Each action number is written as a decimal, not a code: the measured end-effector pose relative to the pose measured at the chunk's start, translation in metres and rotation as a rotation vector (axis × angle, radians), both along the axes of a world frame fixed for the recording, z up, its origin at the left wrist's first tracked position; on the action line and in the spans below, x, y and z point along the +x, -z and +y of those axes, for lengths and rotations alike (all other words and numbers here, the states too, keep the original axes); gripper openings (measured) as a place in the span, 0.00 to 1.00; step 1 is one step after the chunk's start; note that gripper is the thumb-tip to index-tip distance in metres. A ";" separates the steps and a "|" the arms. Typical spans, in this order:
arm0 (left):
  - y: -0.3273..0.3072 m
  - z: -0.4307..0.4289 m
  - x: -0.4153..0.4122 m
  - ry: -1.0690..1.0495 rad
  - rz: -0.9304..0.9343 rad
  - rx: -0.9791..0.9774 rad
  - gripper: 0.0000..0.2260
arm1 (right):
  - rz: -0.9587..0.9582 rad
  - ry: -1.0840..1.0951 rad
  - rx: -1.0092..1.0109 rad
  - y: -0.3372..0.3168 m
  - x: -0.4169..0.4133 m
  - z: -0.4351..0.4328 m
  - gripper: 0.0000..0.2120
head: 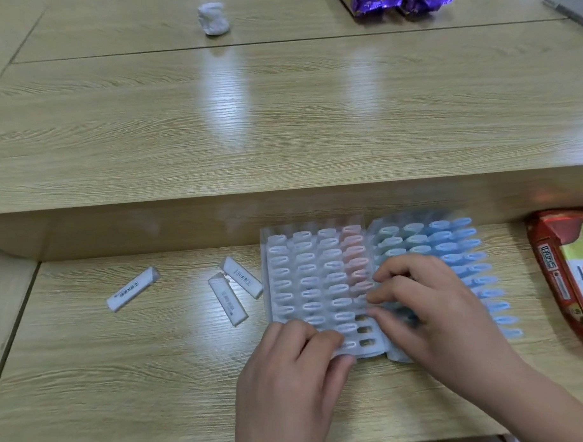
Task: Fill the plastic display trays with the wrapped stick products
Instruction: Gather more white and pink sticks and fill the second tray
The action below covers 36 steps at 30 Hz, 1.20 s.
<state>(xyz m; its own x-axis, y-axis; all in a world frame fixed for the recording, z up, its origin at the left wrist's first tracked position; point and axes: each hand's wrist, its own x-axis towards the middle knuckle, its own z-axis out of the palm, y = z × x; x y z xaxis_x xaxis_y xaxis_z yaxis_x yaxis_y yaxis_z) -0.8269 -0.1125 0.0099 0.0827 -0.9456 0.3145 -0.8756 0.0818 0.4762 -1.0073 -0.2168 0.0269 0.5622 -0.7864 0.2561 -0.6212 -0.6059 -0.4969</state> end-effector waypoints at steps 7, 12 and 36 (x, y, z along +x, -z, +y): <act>0.006 0.025 0.059 -0.308 0.457 0.002 0.06 | -0.147 0.025 0.101 -0.018 0.030 0.015 0.07; 0.027 0.007 0.100 -0.606 0.319 0.276 0.20 | 0.074 -0.111 -0.011 -0.027 0.123 0.013 0.09; -0.025 0.005 0.148 -0.411 0.706 0.051 0.10 | -0.077 -0.090 0.380 -0.052 0.166 -0.016 0.04</act>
